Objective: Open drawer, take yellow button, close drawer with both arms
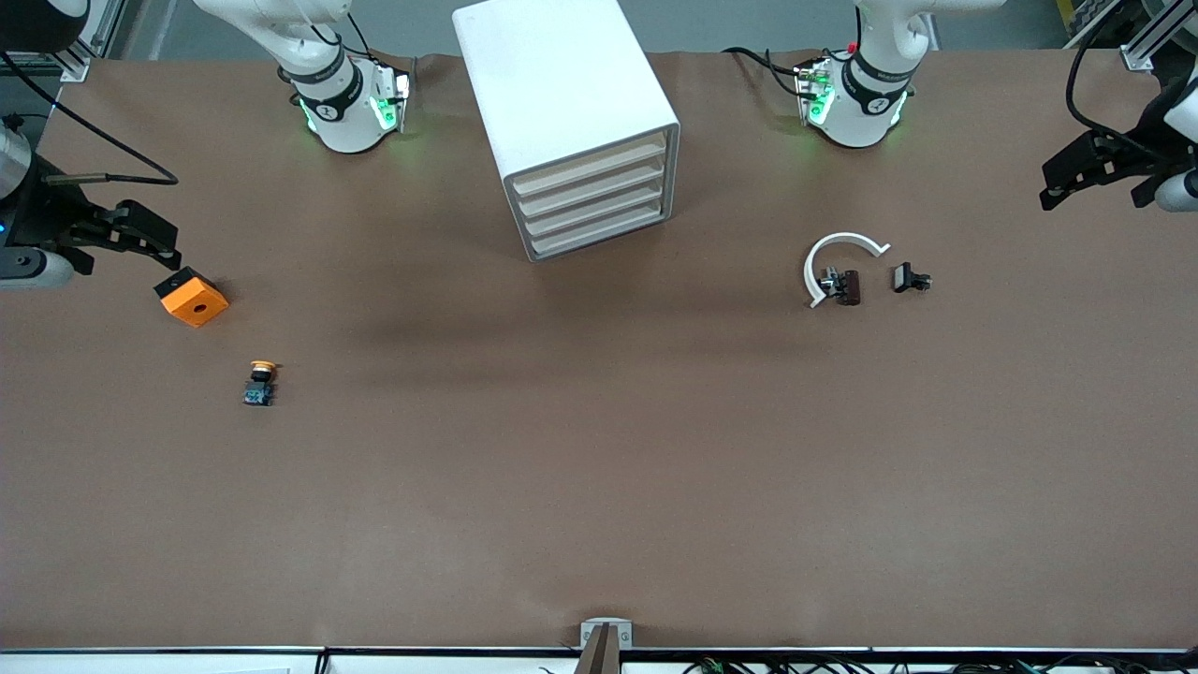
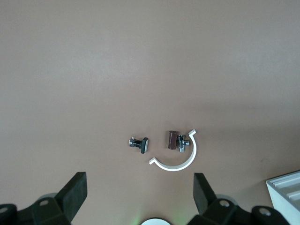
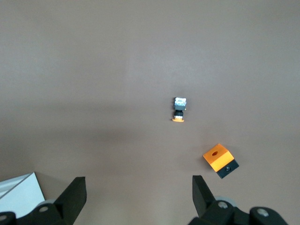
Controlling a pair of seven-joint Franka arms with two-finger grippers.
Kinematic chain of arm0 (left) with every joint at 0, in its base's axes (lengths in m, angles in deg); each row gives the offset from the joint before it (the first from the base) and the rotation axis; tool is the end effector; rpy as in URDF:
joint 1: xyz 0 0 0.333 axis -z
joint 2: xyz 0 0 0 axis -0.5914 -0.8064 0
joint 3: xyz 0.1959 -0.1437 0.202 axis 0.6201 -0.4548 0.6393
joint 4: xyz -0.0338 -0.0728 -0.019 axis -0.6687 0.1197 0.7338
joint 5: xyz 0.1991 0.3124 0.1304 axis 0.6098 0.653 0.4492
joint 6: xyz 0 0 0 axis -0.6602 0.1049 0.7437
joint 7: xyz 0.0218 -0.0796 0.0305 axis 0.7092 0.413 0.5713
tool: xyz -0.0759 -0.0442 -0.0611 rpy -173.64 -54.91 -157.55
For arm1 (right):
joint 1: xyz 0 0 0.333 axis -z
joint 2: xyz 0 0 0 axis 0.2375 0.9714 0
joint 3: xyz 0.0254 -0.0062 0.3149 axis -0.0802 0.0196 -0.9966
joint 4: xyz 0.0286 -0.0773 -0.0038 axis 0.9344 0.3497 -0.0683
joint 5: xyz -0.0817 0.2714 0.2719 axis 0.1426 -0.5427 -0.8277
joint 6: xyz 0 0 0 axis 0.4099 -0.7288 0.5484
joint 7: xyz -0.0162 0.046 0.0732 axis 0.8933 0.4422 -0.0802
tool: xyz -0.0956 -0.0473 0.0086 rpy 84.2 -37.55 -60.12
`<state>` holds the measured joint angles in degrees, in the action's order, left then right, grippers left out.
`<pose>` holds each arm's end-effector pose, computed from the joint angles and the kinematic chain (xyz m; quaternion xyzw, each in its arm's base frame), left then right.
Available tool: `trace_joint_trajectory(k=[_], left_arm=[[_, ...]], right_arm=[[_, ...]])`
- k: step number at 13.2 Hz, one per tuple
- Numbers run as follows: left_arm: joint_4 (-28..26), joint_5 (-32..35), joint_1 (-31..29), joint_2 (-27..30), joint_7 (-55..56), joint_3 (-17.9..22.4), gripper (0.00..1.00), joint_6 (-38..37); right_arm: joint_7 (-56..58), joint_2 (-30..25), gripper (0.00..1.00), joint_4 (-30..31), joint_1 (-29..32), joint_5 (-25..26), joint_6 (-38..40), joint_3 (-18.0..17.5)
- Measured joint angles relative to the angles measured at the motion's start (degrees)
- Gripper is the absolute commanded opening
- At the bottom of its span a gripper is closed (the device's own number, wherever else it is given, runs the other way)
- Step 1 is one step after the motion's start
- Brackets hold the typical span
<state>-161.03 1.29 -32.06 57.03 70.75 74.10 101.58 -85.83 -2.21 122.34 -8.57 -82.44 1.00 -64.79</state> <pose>0.5079 -0.0181 0.6582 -0.9997 0.0106 0.0063 0.0197 0.5611 0.0303 0.6296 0.9992 0.0308 -0.0159 0.0176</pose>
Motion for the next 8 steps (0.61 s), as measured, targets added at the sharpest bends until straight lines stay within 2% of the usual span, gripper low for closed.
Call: trace_joint_trajectory(k=[8], left_arm=[[-2.88, -3.83, -1.00, 1.70, -0.81, -3.58, 1.00, 0.60]], right_arm=[[0.00, 0.01, 1.00, -2.15, 0.01, 0.00, 1.15, -0.01]])
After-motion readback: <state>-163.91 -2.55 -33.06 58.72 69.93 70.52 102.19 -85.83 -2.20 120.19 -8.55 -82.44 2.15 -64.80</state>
